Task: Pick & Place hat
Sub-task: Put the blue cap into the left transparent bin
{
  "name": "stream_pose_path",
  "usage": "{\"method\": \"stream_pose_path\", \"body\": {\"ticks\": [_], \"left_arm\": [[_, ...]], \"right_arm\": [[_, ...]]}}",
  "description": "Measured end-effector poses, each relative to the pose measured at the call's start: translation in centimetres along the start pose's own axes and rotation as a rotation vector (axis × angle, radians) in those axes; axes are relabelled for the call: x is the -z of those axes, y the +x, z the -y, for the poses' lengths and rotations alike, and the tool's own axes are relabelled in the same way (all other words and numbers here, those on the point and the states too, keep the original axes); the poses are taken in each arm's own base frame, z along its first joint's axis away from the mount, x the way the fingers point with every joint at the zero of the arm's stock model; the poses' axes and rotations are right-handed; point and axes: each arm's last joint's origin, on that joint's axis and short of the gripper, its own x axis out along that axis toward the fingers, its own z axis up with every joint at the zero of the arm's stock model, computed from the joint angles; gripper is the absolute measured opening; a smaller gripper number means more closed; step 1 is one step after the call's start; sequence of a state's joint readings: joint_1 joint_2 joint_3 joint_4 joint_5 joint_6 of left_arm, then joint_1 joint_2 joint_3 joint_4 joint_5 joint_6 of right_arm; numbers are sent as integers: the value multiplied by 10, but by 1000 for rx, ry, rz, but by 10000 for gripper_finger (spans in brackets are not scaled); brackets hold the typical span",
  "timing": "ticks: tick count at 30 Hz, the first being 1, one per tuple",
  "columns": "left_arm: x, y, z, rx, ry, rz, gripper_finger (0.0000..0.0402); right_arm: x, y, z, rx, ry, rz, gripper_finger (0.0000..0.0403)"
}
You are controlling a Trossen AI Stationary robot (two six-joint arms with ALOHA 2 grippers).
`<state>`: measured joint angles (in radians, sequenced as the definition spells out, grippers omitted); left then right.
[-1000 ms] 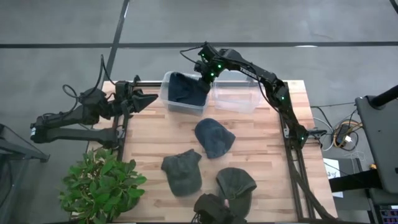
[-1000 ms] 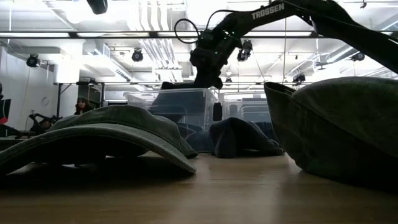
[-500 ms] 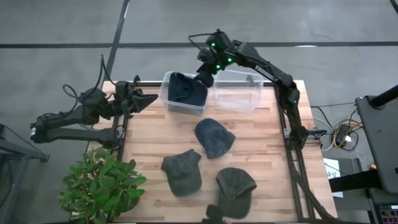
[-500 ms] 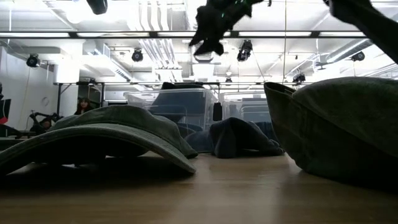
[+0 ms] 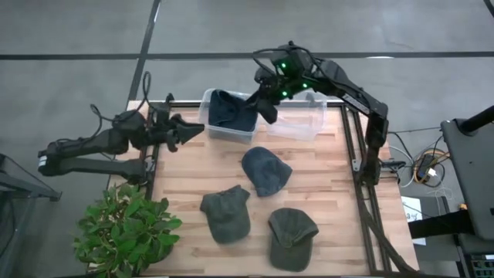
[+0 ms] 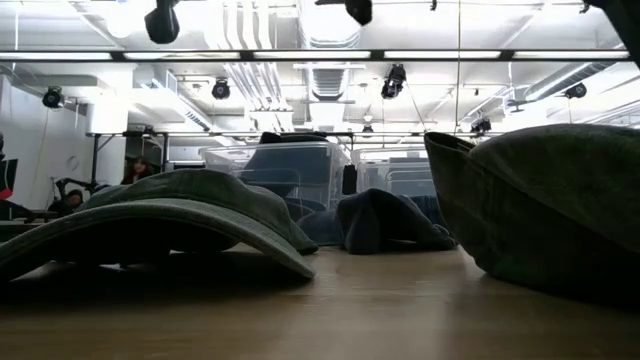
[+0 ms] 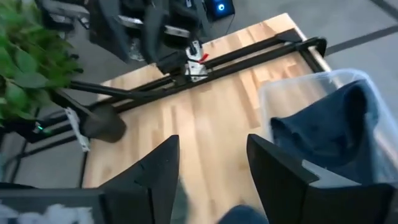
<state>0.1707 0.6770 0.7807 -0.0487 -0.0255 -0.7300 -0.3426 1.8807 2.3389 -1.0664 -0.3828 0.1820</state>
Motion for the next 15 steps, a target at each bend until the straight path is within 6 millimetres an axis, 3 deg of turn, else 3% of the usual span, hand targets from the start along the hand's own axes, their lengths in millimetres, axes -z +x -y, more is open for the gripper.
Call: {"method": "stream_pose_path", "body": {"ticks": [6, 15], "left_arm": [[17, 14, -11, -56, -51, -181, 99], [42, 45, -31, -175, -65, -372, 99]], "right_arm": [[9, -4, -51, -8, 47, 13, 164], [34, 9, -122, 177, 126, 78, 167]]}}
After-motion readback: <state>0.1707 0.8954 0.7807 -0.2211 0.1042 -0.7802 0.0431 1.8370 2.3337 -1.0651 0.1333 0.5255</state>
